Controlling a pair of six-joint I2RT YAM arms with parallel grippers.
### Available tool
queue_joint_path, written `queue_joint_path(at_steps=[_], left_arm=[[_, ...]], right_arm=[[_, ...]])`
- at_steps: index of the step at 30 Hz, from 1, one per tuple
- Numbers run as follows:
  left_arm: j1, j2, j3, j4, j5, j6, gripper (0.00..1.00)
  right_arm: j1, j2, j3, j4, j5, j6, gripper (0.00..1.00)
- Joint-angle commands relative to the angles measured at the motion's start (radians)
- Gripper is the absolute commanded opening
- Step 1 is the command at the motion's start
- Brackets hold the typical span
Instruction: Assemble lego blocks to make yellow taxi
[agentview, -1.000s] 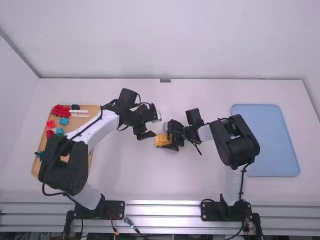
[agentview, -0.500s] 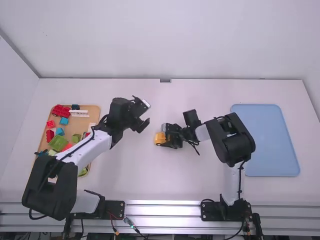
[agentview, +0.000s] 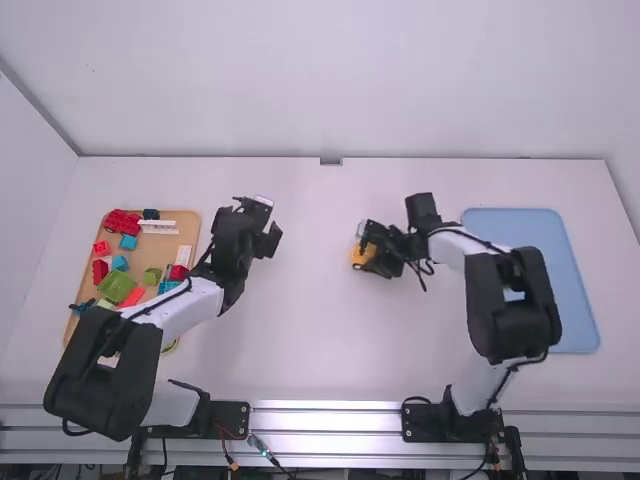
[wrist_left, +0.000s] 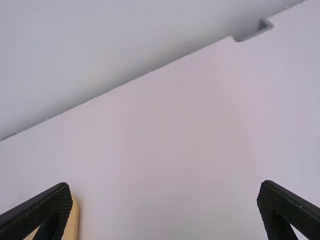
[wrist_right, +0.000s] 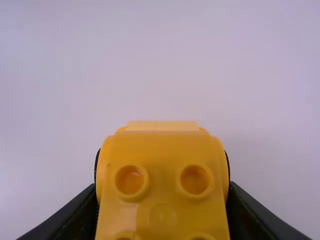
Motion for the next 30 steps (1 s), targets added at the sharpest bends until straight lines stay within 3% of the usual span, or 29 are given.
queue_joint_path(at_steps=[1,3,5,9,17,24,28,30], left_arm=[[0.007,-0.019,-0.013,0.005,-0.052,-0.028,0.99],[0.007,-0.019,-0.014,0.002,-0.053,-0.025,0.99],[0.007,-0.019,-0.014,0.006,-0.053,-0.026,0.99],[0.007,-0.018,-0.013,0.016,-0.052,-0.025,0.99],[0.007,-0.018,-0.013,0.033,-0.053,-0.026,0.99],[0.007,-0.018,-0.013,0.058,-0.052,-0.026,0.99],[0.007,-0.018,-0.013,0.057,-0.036,-0.026,0.99],[0.007,-0.018,-0.013,0.056,-0.009,-0.026,0.99]], right_arm=[[-0.085,-0.064,0.021,-0.028,0.168,0.039,0.40],[-0.142,-0.079,0.020,-0.047,0.181,0.037,0.39],[-0.266,-0.091,0.019,-0.044,0.167,0.076,0.40],[-0.418,-0.089,0.013,0.004,0.150,0.196,0.45],[-0.652,-0.040,-0.051,0.188,0.237,0.471,0.47],[-0.766,0.001,-0.094,0.255,0.261,0.562,0.53],[-0.791,0.024,-0.099,0.271,0.253,0.562,0.56],[-0.789,0.041,-0.099,0.273,0.256,0.562,0.74]])
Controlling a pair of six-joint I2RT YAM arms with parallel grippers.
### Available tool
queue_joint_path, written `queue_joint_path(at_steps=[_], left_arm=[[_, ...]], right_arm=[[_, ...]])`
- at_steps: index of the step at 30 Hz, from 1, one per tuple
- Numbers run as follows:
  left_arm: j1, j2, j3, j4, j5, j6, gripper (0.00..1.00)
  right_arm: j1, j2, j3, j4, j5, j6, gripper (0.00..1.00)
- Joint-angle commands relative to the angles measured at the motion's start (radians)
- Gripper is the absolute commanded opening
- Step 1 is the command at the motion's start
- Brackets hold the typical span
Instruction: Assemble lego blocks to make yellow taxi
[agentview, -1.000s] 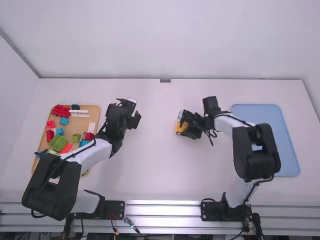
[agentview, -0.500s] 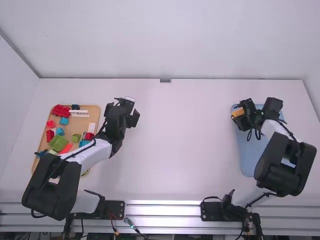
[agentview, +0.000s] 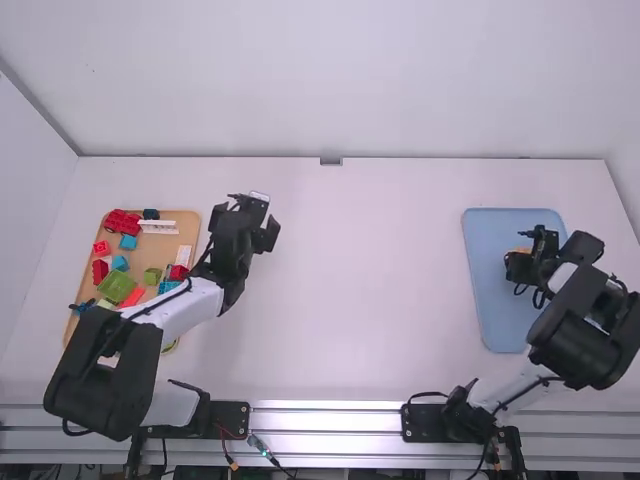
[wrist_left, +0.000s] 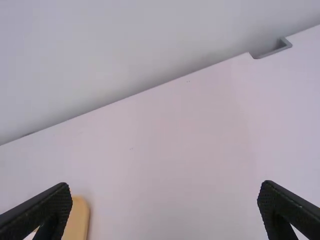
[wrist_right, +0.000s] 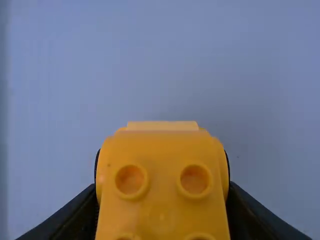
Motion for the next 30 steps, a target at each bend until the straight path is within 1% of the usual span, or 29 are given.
queue_joint_path(at_steps=[1,2,3,6,10,12,14,15,16,17,19,21,22,24,25,26,28,29,30], left_arm=[[0.008,-0.018,-0.013,0.003,0.031,-0.007,0.99],[0.008,-0.018,-0.013,0.003,0.032,-0.007,0.99],[0.008,-0.018,-0.013,0.004,0.032,-0.006,0.99],[0.008,-0.018,-0.006,0.000,0.031,-0.006,0.99],[0.008,-0.019,0.034,-0.066,0.032,-0.006,0.99],[0.008,-0.024,0.087,-0.174,0.032,-0.008,0.99],[0.008,-0.025,0.139,-0.268,0.032,-0.011,0.99],[0.008,-0.025,0.183,-0.341,0.040,-0.011,0.99],[0.008,-0.025,0.200,-0.369,0.050,-0.010,0.99],[0.007,-0.025,0.247,-0.435,0.087,-0.010,0.99],[0.008,-0.026,0.293,-0.498,0.132,-0.010,0.99],[0.007,-0.026,0.394,-0.629,0.213,-0.010,0.99],[0.007,-0.026,0.413,-0.651,0.223,-0.010,0.99],[0.006,-0.026,0.471,-0.715,0.256,-0.010,0.99],[0.006,-0.026,0.484,-0.726,0.264,-0.010,0.99],[0.007,-0.026,0.528,-0.774,0.293,-0.011,0.99],[0.006,-0.026,0.591,-0.841,0.332,-0.011,0.99],[0.006,-0.026,0.613,-0.859,0.344,-0.010,0.99],[0.006,-0.026,0.623,-0.865,0.344,-0.011,0.99]], right_arm=[[0.008,0.019,-0.002,-0.002,0.001,0.013,0.87],[0.007,0.019,-0.002,-0.003,0.003,0.013,0.91],[0.006,0.017,-0.002,-0.008,0.016,0.014,0.98],[0.013,0.004,0.007,-0.014,0.075,0.082,0.99],[0.049,-0.051,0.057,-0.127,0.136,0.149,0.99],[0.087,-0.098,0.099,-0.222,0.178,0.168,0.99],[0.125,-0.139,0.130,-0.281,0.202,0.169,0.99],[0.158,-0.176,0.150,-0.317,0.210,0.169,0.99],[0.172,-0.190,0.158,-0.330,0.213,0.169,0.99],[0.210,-0.231,0.178,-0.358,0.222,0.170,0.99],[0.250,-0.270,0.196,-0.383,0.225,0.169,0.99],[0.329,-0.342,0.227,-0.417,0.225,0.169,0.99],[0.346,-0.356,0.232,-0.423,0.224,0.169,0.99],[0.412,-0.406,0.249,-0.437,0.225,0.169,0.99],[0.418,-0.411,0.251,-0.436,0.225,0.169,0.99],[0.473,-0.451,0.256,-0.433,0.224,0.169,0.99],[0.556,-0.513,0.256,-0.422,0.224,0.169,0.99],[0.591,-0.538,0.256,-0.418,0.224,0.169,0.99],[0.607,-0.550,0.256,-0.414,0.224,0.169,0.99]])
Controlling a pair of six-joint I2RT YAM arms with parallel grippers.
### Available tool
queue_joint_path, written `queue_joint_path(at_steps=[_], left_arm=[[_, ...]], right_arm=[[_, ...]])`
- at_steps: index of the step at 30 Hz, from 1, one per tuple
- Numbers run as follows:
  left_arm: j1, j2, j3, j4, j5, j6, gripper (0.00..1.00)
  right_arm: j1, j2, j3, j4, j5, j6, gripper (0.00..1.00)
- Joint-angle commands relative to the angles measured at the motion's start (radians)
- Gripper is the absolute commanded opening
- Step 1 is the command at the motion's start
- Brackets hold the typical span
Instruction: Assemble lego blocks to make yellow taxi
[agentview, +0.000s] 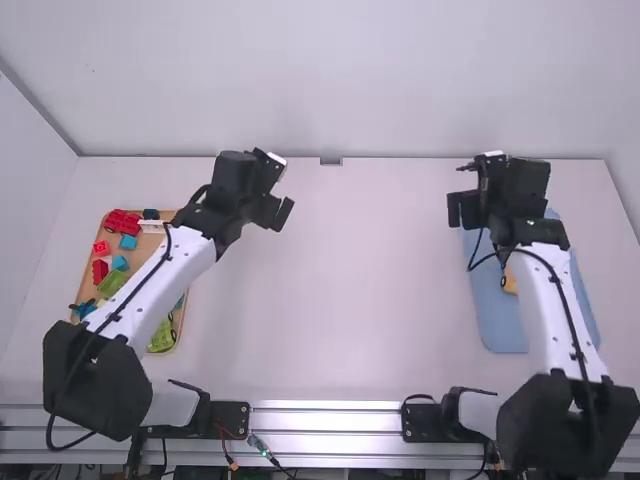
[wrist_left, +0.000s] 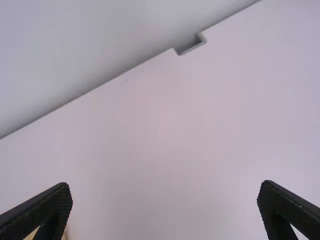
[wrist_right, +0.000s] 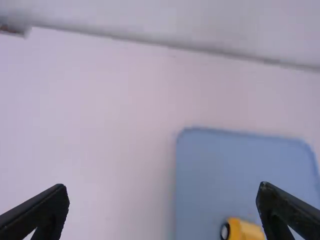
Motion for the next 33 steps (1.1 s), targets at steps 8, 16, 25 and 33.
queue_joint_path(at_steps=[8,16,25,33], left_arm=[[0.022,-0.041,0.107,-0.004,0.052,-0.025,0.97],[0.116,-0.135,0.013,0.091,0.026,-0.119,0.88],[0.262,-0.287,-0.139,0.242,0.026,-0.242,0.73],[0.262,-0.447,-0.298,0.301,0.026,-0.242,0.57]], right_arm=[[0.216,-0.177,0.005,0.057,0.024,-0.104,0.98],[0.118,-0.275,-0.093,0.155,0.089,-0.006,0.88],[0.087,-0.439,-0.256,0.319,0.089,0.158,0.71],[0.087,-0.611,-0.429,0.413,0.089,0.290,0.54]])
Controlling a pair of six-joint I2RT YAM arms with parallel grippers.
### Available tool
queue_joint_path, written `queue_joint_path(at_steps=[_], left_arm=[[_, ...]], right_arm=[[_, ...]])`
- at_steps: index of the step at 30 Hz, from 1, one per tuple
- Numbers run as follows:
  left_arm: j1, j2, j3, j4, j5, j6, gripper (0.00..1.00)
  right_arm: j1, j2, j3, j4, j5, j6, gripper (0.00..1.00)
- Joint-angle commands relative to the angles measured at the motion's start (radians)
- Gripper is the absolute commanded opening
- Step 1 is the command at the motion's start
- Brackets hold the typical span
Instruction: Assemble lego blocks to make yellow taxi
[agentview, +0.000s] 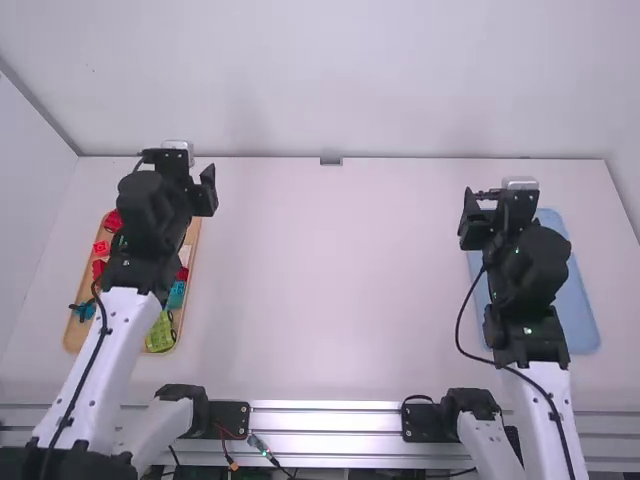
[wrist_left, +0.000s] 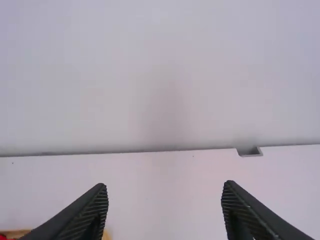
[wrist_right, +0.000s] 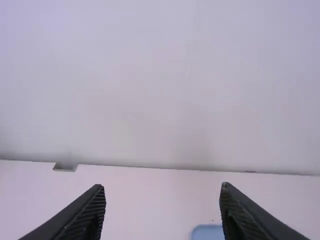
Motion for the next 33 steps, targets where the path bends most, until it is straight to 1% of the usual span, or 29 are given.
queue_joint_path(at_steps=[1,9,10,13,16,23,26,33], left_arm=[[-0.003,-0.070,-0.059,0.002,0.003,-0.013,0.55],[-0.003,-0.265,-0.254,0.002,0.003,-0.013,0.36],[-0.003,-0.272,-0.260,0.002,0.003,-0.013,0.35],[-0.003,-0.342,-0.331,0.002,0.003,-0.013,0.28],[-0.003,-0.430,-0.418,0.002,0.003,-0.013,0.19],[-0.003,-0.582,-0.570,0.002,0.003,-0.013,0.04],[-0.003,-0.635,-0.623,0.002,0.003,-0.013,0.00],[-0.003,-0.764,-0.753,0.002,0.003,-0.013,0.00]], right_arm=[[0.003,-0.064,-0.067,0.001,0.005,0.066,0.52],[0.003,-0.262,-0.265,0.001,0.005,0.066,0.33],[0.003,-0.268,-0.271,0.001,0.005,0.066,0.32],[0.003,-0.335,-0.338,0.001,0.005,0.066,0.25],[0.003,-0.414,-0.417,0.001,0.005,0.066,0.17],[0.003,-0.542,-0.545,0.001,0.005,0.066,0.05],[0.003,-0.585,-0.588,0.001,0.005,0.066,0.00],[0.003,-0.684,-0.687,0.001,0.005,0.066,0.00]])
